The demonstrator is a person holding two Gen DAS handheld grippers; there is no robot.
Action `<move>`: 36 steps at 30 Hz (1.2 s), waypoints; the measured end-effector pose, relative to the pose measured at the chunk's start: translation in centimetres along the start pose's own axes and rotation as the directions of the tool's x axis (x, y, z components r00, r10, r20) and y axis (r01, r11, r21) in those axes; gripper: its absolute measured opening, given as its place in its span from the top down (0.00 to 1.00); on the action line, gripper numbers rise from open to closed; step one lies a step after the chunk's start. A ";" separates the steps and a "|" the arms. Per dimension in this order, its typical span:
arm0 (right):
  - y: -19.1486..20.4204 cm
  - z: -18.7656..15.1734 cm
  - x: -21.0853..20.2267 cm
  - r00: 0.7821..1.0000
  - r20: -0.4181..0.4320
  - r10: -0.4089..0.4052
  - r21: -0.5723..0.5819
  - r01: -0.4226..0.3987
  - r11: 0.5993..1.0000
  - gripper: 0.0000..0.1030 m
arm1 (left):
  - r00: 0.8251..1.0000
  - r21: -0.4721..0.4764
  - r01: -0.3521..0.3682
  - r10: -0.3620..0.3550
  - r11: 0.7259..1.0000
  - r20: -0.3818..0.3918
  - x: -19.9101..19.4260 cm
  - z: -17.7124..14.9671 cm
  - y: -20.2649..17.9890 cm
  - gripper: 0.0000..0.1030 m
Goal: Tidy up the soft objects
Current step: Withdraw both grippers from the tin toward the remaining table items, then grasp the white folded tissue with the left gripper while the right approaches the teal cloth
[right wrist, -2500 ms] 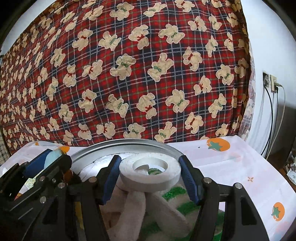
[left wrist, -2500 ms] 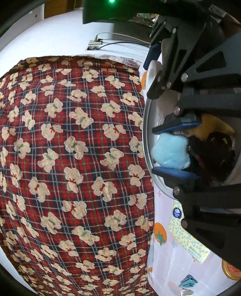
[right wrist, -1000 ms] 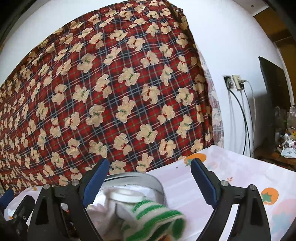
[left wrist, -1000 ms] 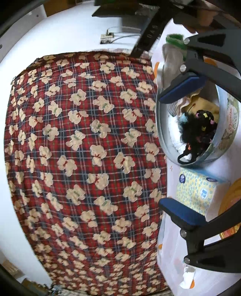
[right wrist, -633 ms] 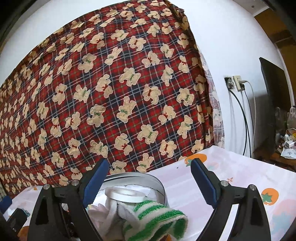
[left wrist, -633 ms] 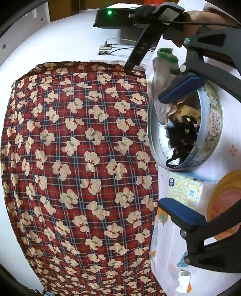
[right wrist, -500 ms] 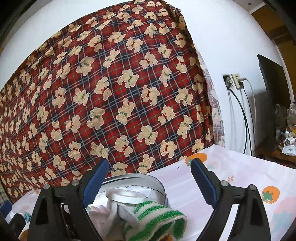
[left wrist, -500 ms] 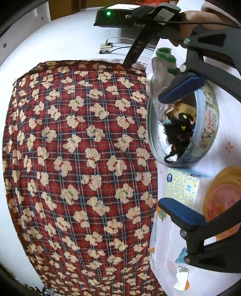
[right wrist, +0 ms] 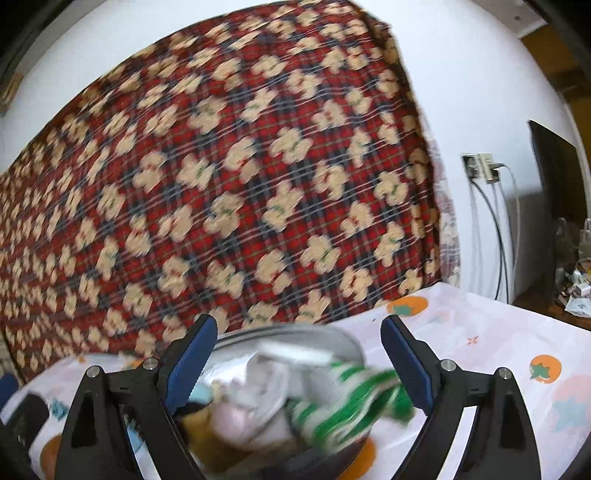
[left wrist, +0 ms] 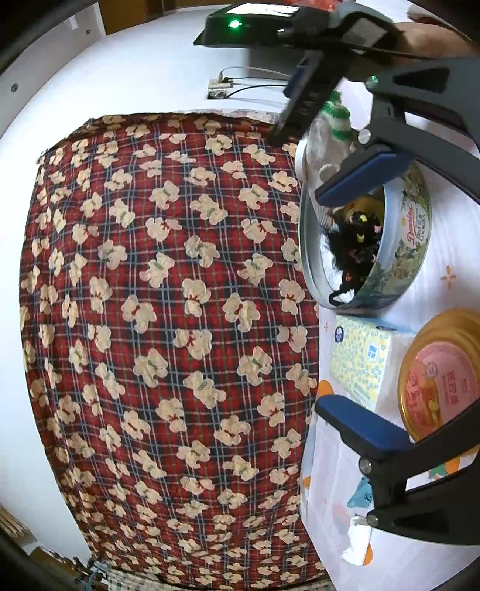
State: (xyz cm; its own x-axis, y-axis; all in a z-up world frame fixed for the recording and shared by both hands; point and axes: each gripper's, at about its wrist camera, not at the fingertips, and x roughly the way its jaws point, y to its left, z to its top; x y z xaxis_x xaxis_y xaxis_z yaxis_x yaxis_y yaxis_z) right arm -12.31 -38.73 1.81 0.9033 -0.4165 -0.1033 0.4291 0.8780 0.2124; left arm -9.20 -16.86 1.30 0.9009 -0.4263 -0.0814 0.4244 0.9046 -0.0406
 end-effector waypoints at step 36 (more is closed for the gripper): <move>16.3 -4.7 -5.9 0.965 -0.050 0.259 -0.044 -0.261 0.964 0.11 | 0.969 -0.006 -0.248 0.248 0.969 -0.008 -3.6 -0.2 14.2 0.00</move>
State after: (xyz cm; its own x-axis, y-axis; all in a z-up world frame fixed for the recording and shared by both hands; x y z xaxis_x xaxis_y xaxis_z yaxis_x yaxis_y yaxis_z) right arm -10.62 -20.87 1.31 0.9822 -0.1628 -0.0934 0.1780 0.9658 0.1887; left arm -6.40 -2.46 0.80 0.9773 -0.1888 -0.0965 0.1873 0.9820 -0.0247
